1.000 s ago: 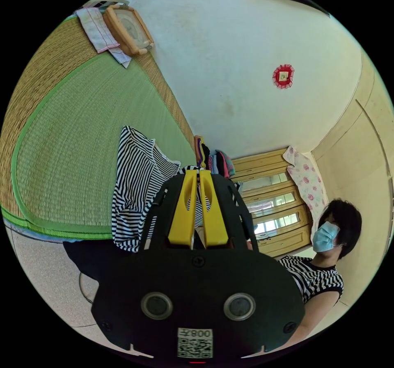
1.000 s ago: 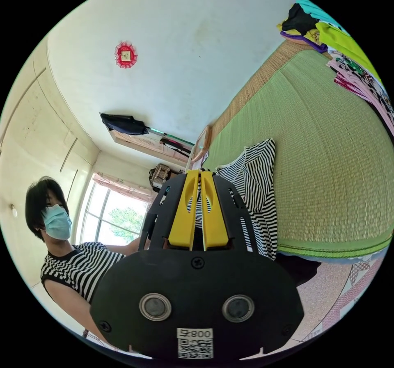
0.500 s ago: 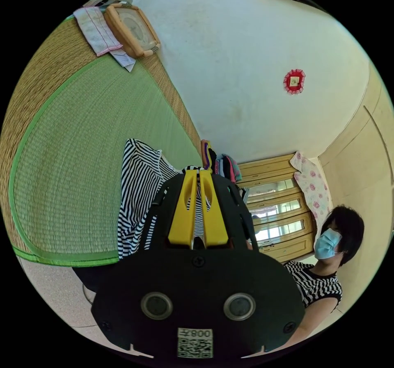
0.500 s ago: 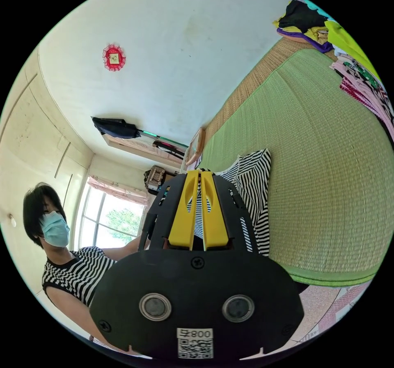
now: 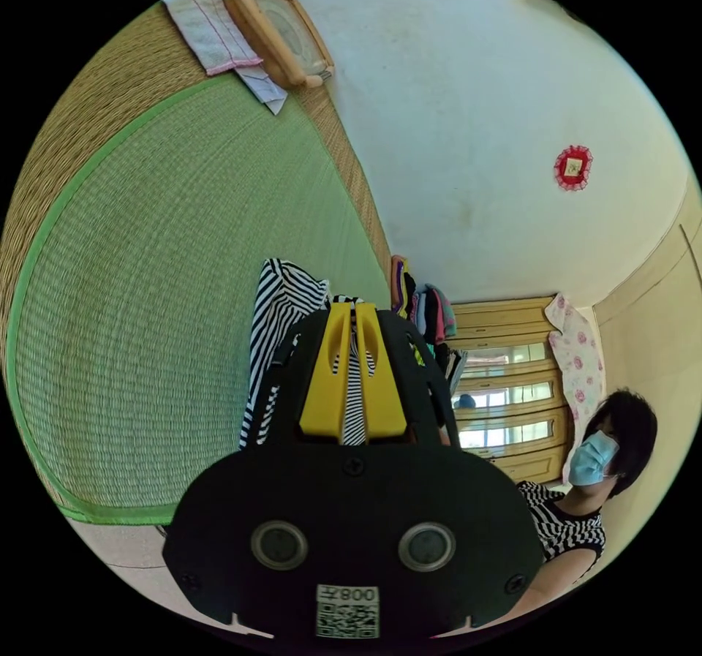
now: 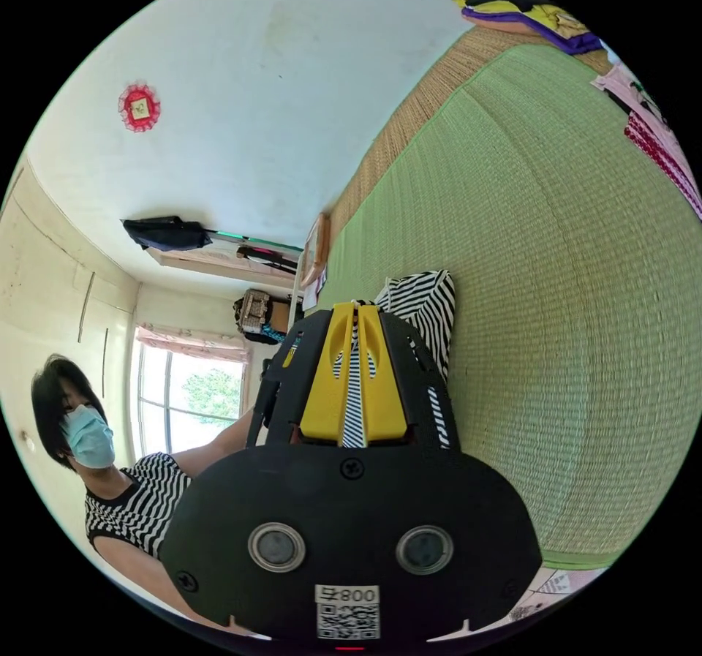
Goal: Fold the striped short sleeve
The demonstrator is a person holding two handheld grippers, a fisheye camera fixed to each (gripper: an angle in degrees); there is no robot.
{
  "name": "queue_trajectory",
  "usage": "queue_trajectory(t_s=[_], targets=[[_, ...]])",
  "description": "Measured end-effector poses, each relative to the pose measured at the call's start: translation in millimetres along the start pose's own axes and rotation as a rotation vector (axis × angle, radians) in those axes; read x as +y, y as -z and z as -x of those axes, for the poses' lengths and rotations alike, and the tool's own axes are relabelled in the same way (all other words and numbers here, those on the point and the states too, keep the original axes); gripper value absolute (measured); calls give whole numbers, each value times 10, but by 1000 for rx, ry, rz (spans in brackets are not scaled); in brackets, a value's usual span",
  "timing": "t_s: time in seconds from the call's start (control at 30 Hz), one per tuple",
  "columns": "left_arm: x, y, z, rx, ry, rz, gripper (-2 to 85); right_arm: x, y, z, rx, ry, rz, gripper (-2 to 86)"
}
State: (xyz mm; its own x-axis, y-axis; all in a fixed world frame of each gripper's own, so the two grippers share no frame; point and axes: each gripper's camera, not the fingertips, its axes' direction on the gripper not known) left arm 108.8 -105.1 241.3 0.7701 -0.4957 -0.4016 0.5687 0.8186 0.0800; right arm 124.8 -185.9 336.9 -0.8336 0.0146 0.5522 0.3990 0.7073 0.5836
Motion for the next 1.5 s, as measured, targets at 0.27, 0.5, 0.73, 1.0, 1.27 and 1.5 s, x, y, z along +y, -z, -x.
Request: queue_trajectory(t_s=[0.27,0.5,0.73,1.0,1.27,1.5], targets=[[-368,-137,83,-15,21,0,8,-375,-30,-216,15,-42,12,4],[-635,-246,189,-40,54,12,8,-594,-16,-411,22,-81,26,5],[-830,-295,322,-64,105,4,8,-795,34,-617,16,-129,39,5],[-984,-313,430,-55,148,-10,11,-913,153,-784,-11,-155,50,6],[-1094,-185,468,16,150,-54,16,-999,330,-932,-92,-178,51,8],[-1109,-18,502,62,169,-123,28,-948,568,-1044,-227,-192,-63,10]])
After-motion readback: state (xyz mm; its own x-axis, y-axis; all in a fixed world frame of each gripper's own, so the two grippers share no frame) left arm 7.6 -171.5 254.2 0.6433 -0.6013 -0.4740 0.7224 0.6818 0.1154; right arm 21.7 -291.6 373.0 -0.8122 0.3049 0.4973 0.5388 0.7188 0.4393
